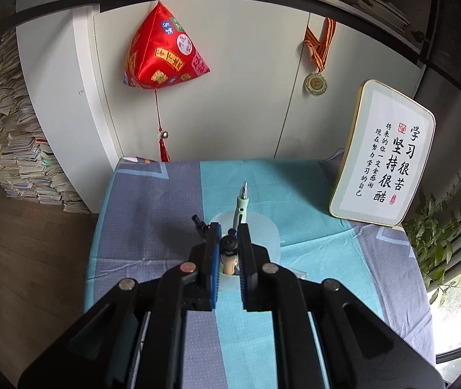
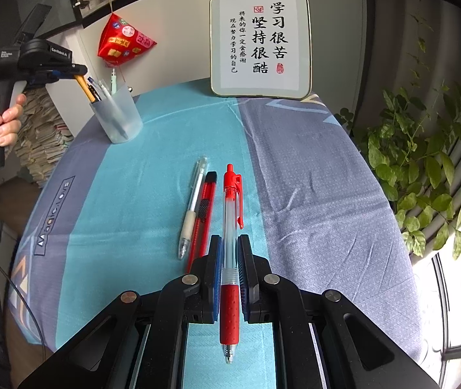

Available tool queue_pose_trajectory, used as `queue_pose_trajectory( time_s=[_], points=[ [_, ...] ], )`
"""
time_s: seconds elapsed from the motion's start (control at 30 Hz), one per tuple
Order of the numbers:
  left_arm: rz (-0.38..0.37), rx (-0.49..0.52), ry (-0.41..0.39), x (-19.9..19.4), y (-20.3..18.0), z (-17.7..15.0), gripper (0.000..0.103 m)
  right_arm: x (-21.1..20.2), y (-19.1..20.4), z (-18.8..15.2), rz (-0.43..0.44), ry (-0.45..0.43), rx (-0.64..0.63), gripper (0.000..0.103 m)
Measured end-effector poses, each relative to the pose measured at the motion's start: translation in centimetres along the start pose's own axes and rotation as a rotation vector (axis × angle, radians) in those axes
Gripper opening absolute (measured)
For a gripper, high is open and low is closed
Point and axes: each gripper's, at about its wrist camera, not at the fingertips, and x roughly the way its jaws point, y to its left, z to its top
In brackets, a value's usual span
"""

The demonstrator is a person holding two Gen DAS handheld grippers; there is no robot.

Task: Organize stationery
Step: 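Carry the orange pen with the left tool and drop it into the frosted cup, then carry the red pen with the right tool and drop it into the cup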

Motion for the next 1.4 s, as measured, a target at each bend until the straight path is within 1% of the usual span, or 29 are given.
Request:
queue_pose_trajectory(
  time_s=[0.1,0.13,0.17,0.2,0.27,0.3,0.33,0.37,0.43,0.53,0.6,0.7,0.77,0.87,0.97,1.03,1.1,1.2,1.33,1.4],
  points=[
    [-0.002,-0.004,0.017,0.9,0.1,-0.5,0.008,-0.1,0.7,0.2,0.009,-0.006,-0.015,0.010],
    [0.003,-0.009,0.029,1.2,0.2,-0.6,0.011,-0.2,0.9,0.3,0.012,-0.009,-0.019,0.010],
    [0.001,-0.017,0.043,1.4,0.3,-0.7,0.016,-0.3,1.1,0.4,0.014,-0.011,-0.022,0.010],
    [-0.008,-0.028,0.051,1.4,0.4,-0.8,0.020,-0.4,1.2,0.5,0.017,-0.014,-0.023,0.010],
    [-0.030,-0.046,0.038,0.7,0.7,-1.1,0.034,-0.6,1.3,0.9,0.023,-0.022,-0.020,0.010],
    [-0.034,-0.049,0.026,0.1,0.8,-1.4,0.039,-0.7,1.4,1.1,0.027,-0.025,-0.022,0.010],
    [-0.039,-0.050,0.011,-0.5,0.8,-1.7,0.051,-0.8,1.5,1.4,0.035,-0.032,-0.023,0.010],
    [-0.043,-0.049,-0.008,-1.2,0.9,-2.1,0.060,-0.9,1.5,1.8,0.057,-0.035,-0.022,0.010],
    [-0.038,-0.031,-0.038,-2.5,0.9,-3.1,0.063,-1.0,1.7,2.4,0.115,-0.037,-0.016,0.010],
    [-0.028,-0.003,-0.045,-3.5,1.0,-5.1,0.070,-1.1,2.2,3.3,0.128,-0.050,-0.027,0.010],
    [-0.038,0.008,-0.035,-3.7,1.1,-6.6,0.071,-1.1,2.3,4.0,0.170,-0.054,-0.014,0.010],
    [-0.045,0.033,-0.019,-3.9,1.1,-8.8,0.071,-1.3,3.0,5.1,0.190,-0.072,-0.020,0.010],
    [-0.060,0.034,-0.014,-4.0,1.2,-10.3,0.071,-1.2,3.3,6.1,0.235,-0.071,-0.010,0.010],
    [-0.095,0.017,0.010,-3.8,1.3,-12.2,0.071,-0.9,4.5,7.9,0.243,-0.074,-0.031,0.010],
    [-0.118,0.008,0.019,-3.5,1.2,-13.6,0.071,-0.4,6.1,10.3,0.274,-0.074,-0.056,0.010],
    [-0.134,-0.006,0.019,-3.2,1.4,-14.2,0.071,-0.1,7.2,12.1,0.285,-0.101,-0.067,0.010],
    [-0.146,-0.032,0.017,-2.9,1.7,-14.7,0.071,0.3,8.0,14.0,0.302,-0.153,-0.054,0.010],
    [-0.139,-0.044,0.014,-2.3,1.9,-14.7,0.071,2.2,9.1,16.9,0.346,-0.191,-0.021,0.010],
    [-0.146,-0.055,-0.016,-1.9,2.4,-14.4,0.071,5.9,10.7,20.2,0.371,-0.193,0.014,0.010],
    [-0.123,-0.045,-0.021,-1.5,2.5,-14.3,0.071,7.7,11.5,21.3,0.382,-0.196,0.022,0.010]
  ],
)
